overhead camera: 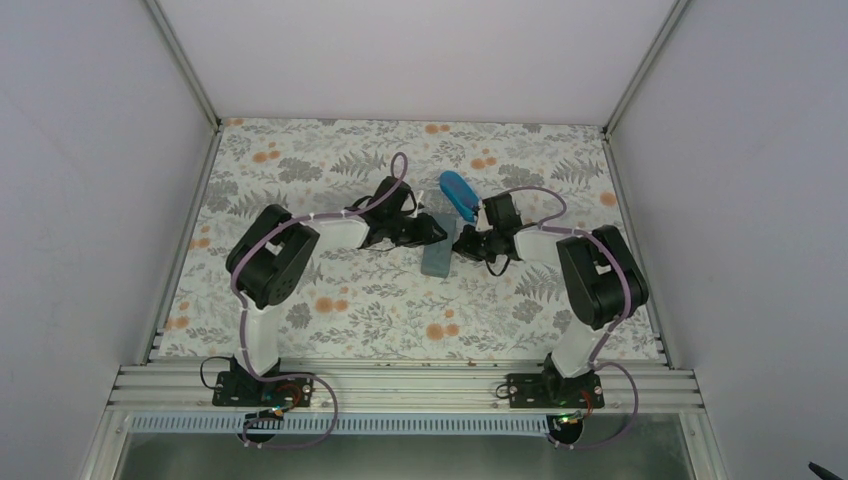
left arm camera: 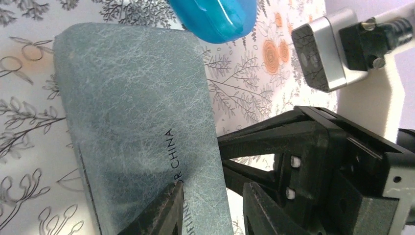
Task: Organize the sunglasses
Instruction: Close the sunglasses case at the center of the board, then pick up the sunglasses case from the center of the board.
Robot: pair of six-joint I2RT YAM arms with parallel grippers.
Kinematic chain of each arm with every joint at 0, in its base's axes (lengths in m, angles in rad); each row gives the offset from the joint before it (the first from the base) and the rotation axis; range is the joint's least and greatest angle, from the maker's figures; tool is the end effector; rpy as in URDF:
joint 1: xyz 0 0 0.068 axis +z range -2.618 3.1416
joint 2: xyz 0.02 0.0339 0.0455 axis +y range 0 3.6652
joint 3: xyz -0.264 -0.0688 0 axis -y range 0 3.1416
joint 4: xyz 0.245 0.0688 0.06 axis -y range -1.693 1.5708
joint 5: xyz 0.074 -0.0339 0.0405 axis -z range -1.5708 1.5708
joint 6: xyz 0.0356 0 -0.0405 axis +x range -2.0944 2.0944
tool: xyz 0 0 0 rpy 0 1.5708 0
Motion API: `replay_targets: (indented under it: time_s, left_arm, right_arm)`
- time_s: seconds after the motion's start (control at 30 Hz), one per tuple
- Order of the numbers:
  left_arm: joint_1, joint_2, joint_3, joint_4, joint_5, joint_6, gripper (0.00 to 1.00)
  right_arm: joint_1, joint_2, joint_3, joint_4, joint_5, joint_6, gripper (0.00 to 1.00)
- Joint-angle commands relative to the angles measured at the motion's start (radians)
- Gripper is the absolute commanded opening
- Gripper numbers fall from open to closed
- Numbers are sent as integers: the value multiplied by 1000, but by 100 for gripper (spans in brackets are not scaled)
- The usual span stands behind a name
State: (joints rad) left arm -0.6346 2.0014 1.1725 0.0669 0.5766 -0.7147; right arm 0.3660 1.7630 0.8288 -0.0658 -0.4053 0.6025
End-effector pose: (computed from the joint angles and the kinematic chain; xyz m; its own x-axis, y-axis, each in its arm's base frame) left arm 0.3228 -0.2617 0.1416 -0.9538 0.0199 -0.2997 0.2509 0.6015 -0.7584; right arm 0.2956 0.1283 0.1215 -0.9465 0.1950 -0.2571 0.0104 0.8149 0.5796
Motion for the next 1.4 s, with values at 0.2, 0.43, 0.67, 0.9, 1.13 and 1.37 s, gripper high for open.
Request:
replay_targets:
  time_s: [0.2, 0.43, 0.67, 0.9, 1.13, 1.37]
  left_arm:
    - [-11, -281, -63, -163, -422, 58, 49]
    - [-6, -613, -176, -268, -834, 38, 75]
    - [0, -849, -270, -380, -1030, 8, 87]
    - [4, -929, -353, -416, -1014, -23, 87]
    - [4, -877, -358, -401, -957, -3, 88]
    - [6, -842, -341, -383, -946, 22, 88]
  right_arm:
    - [59, -236, 14, -287, 348, -18, 40]
    - [214, -294, 84, -394, 513, 36, 89]
    - [345, -125, 212, -473, 620, 111, 100]
    - [396, 64, 334, -532, 597, 120, 100]
    - [406, 98, 334, -579, 632, 167, 99]
    - [406, 58, 284, -547, 572, 149, 75]
